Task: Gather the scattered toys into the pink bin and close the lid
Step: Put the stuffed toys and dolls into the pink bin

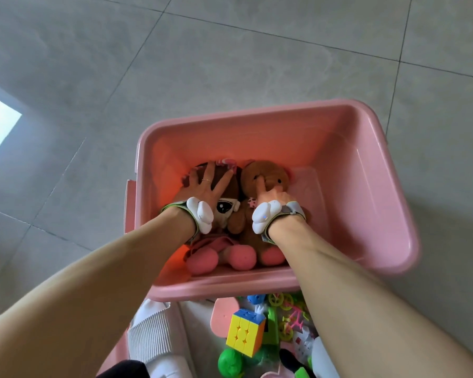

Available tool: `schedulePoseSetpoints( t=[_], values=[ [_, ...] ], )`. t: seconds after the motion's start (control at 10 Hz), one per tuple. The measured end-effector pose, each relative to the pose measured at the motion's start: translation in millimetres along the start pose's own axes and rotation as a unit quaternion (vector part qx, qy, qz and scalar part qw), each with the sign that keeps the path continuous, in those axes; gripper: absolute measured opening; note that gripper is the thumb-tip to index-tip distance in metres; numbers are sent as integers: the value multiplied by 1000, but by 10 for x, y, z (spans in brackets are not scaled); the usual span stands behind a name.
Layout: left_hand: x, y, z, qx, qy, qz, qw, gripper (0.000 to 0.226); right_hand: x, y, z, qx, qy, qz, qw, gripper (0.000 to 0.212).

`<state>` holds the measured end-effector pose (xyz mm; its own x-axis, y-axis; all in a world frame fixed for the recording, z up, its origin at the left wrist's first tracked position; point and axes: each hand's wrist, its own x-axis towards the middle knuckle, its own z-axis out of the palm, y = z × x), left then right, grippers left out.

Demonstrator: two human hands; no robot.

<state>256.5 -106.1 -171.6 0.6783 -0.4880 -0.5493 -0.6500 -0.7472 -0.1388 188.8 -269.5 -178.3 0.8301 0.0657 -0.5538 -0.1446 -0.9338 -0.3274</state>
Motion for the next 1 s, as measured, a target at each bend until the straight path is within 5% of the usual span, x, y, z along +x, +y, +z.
schedulePoseSetpoints(
  t=[0.1, 0.4, 0.7, 1.0],
  values=[
    [14, 50, 84, -8, 17, -33, 999, 107, -181, -180, -62, -28, 20, 141, 989, 75],
    [-238, 329, -173, -40, 43, -76, 995, 86, -384, -149, -159, 81, -9, 145, 986, 79],
    [-642, 514, -727, -95, -7, -8, 995, 12, -1019, -255, -496, 153, 29, 109, 982, 53],
    [-1484, 886, -1126, -225, 41, 10, 973, 11, -2072, -293, -777, 195, 115, 121, 966, 41]
  ],
)
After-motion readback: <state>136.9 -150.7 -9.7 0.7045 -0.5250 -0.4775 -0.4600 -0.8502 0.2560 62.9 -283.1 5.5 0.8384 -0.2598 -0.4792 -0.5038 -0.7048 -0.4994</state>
